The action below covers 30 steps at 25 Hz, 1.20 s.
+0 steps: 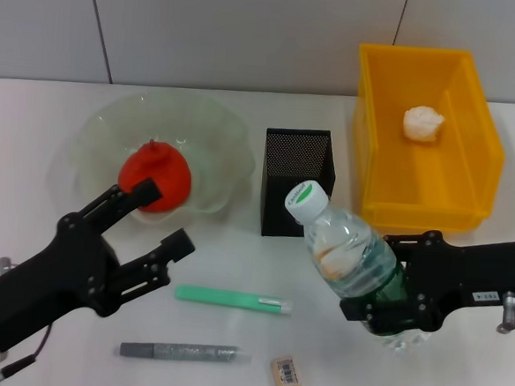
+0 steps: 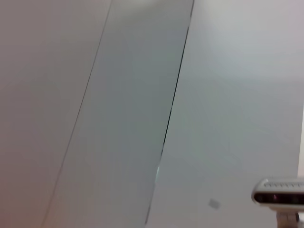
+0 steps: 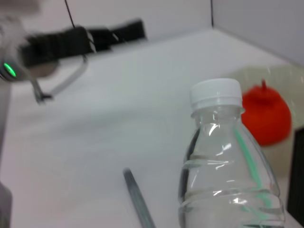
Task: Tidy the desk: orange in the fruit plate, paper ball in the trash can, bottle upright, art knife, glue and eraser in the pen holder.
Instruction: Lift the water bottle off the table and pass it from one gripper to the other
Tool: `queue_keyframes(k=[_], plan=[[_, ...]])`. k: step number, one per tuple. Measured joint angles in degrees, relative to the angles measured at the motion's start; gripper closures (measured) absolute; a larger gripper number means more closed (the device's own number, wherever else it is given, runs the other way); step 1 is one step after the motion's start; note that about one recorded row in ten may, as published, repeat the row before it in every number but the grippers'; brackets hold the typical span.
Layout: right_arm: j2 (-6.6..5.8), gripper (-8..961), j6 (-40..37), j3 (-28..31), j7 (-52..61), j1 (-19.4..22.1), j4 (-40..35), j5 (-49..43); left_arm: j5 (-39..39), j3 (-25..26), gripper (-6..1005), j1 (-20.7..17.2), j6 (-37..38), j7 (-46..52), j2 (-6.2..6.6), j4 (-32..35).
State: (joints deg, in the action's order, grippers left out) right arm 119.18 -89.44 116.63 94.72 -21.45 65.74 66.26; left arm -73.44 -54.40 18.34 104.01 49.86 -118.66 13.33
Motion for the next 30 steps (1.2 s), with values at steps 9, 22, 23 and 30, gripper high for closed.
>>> queue_keyframes(k=[9, 22, 23, 30], plan=[[0.01, 192, -0.5, -0.2, -13.6, 1.1, -11.0, 13.5, -0.3, -0.6, 178, 3.9, 1.7, 2.9, -0.17, -2.9], [0.26, 185, -2.9, -0.7, -22.9, -4.3, -24.4, 20.1, -0.7, -0.9, 180, 6.5, 2.3, 3.7, -0.35, -5.2], [0.26, 185, -2.9, -0.7, -23.3, -5.0, -25.5, 20.2, -0.7, -0.9, 180, 6.7, 2.3, 3.7, -0.35, -5.4], [0.29, 181, -2.7, -0.8, -25.0, -8.7, -30.9, 20.2, -0.7, -0.9, 181, 7.4, 2.5, 4.8, -0.34, -5.7]])
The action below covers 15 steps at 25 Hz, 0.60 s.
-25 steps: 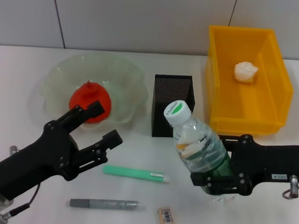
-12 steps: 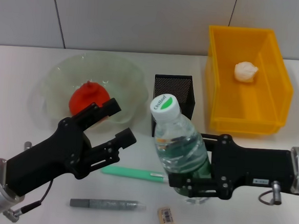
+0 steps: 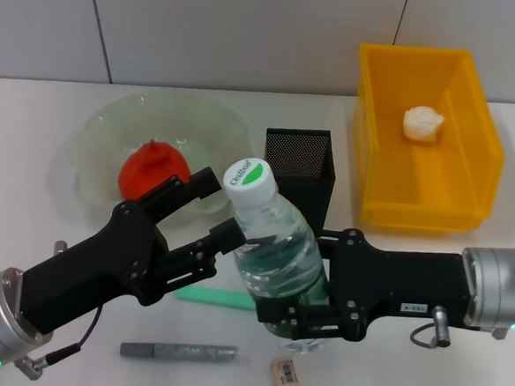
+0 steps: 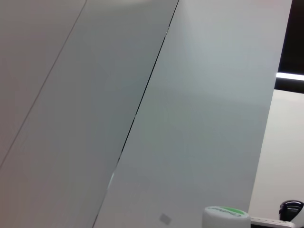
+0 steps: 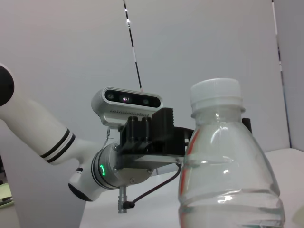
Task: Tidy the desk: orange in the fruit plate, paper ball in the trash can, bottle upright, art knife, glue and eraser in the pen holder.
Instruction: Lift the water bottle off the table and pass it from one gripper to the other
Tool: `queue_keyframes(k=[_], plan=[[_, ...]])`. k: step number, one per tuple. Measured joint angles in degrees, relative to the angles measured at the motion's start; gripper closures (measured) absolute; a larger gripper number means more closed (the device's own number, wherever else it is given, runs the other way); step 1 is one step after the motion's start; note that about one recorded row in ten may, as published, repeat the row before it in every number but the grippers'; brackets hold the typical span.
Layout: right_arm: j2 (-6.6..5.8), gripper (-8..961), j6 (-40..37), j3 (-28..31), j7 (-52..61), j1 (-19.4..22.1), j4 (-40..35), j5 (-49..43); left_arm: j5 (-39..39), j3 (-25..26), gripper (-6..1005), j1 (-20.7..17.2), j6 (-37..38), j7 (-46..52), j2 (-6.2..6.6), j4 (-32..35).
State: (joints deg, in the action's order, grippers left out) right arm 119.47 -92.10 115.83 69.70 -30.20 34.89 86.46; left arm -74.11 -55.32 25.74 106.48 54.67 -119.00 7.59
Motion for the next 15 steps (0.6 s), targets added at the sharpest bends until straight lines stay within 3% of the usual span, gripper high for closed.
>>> queue_keyframes(k=[15], plan=[[0.07, 174, 1.1, -3.2, -0.2, -3.1, -3.6, 0.3, 0.0, -1.9, 184, 1.5, 0.5, 0.4, -0.01, 0.0]])
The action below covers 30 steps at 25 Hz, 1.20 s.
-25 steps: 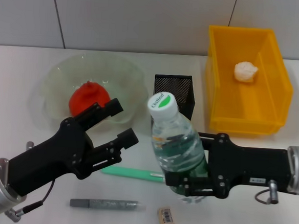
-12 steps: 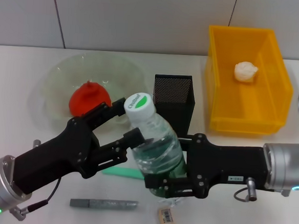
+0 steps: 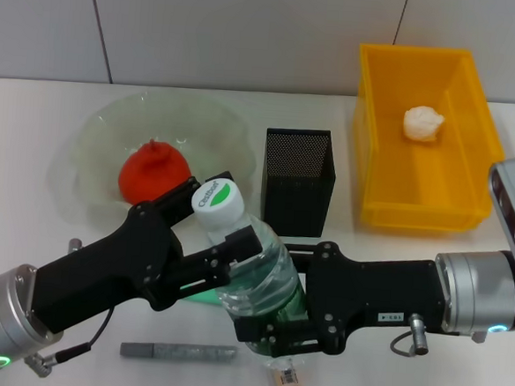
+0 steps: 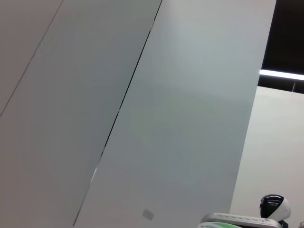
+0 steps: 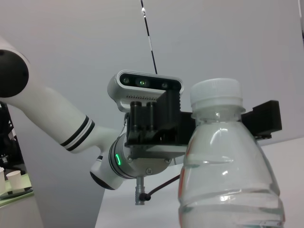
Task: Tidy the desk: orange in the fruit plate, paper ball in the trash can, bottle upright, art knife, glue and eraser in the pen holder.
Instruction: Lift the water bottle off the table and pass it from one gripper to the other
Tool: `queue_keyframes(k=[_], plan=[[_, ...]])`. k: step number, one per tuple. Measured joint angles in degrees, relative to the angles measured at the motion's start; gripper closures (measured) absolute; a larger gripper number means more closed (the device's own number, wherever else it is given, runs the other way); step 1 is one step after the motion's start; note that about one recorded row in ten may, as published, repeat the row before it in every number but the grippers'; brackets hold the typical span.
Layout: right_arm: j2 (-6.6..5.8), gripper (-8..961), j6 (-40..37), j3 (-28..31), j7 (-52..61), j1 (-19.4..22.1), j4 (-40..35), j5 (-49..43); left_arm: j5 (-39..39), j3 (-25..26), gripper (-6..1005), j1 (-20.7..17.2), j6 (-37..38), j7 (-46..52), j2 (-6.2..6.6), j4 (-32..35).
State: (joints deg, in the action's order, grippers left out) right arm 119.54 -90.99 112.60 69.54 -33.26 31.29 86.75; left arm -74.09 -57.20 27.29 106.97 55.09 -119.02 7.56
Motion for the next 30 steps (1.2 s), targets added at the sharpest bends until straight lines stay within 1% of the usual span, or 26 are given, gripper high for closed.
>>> queue_keyframes(k=[6, 9, 12, 23, 30], plan=[[0.08, 170, -0.1, -0.4, 0.0, 0.0, -0.1, 0.6, 0.0, -0.2, 185, 0.4, 0.0, 0.7, -0.06, 0.0], [0.08, 169, -0.4, -0.4, 0.0, 0.0, -0.1, 0.6, 0.0, -1.9, 185, 0.9, 0.0, 1.0, 0.05, 0.9], [0.08, 167, -0.4, -0.4, 0.0, 0.0, -0.1, 0.6, 0.0, -2.1, 186, 0.9, 0.1, 0.9, -0.01, 1.3], [0.07, 162, -0.6, -1.0, -0.1, 0.1, 0.0, 0.7, -0.1, -2.3, 554, 0.9, 0.1, 0.8, 0.00, 2.0], [0.01, 158, -1.0, -2.4, -2.0, 0.6, 0.0, 1.1, -0.2, -2.4, 556, 0.8, 0.2, 0.7, 0.07, 2.0]])
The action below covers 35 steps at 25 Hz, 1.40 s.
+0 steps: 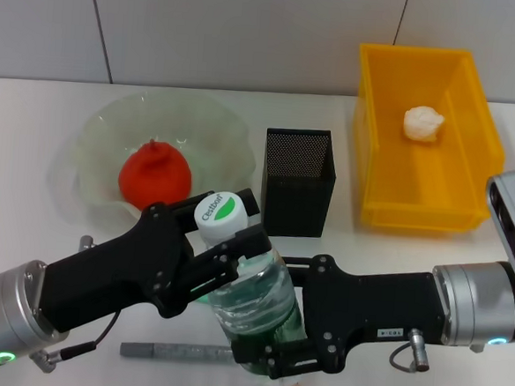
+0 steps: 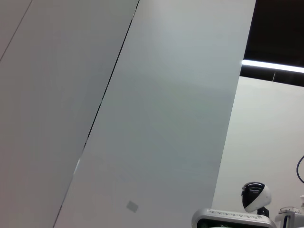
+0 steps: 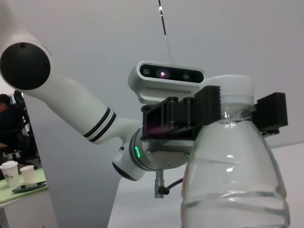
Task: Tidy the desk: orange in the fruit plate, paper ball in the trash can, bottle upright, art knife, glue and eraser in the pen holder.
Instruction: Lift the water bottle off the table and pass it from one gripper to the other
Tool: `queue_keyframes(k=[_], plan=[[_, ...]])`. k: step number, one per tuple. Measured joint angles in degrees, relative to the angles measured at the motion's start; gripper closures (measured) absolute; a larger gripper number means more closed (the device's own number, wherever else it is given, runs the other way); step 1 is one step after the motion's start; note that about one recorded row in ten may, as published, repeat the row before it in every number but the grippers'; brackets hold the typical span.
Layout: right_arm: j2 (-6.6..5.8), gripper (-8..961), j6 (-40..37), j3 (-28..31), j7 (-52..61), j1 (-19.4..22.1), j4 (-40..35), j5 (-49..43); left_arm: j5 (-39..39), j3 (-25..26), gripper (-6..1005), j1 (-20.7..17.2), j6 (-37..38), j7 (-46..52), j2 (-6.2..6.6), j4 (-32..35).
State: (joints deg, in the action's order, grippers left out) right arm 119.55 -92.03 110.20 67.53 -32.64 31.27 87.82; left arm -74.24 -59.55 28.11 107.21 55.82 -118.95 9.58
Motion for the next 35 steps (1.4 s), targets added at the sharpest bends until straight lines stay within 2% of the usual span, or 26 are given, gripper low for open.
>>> queue_keyframes(k=[27, 35], plan=[[-0.37, 155, -0.5, 0.7, 1.2, 2.0, 0.5, 1.8, -1.4, 0.0, 555, -0.3, 0.6, 0.6, 0.33, 2.4], [-0.44, 156, -3.7, 1.2, 1.3, 3.5, 2.7, 1.7, -1.5, 0.0, 556, -0.5, 0.3, 0.9, 0.40, 3.5]])
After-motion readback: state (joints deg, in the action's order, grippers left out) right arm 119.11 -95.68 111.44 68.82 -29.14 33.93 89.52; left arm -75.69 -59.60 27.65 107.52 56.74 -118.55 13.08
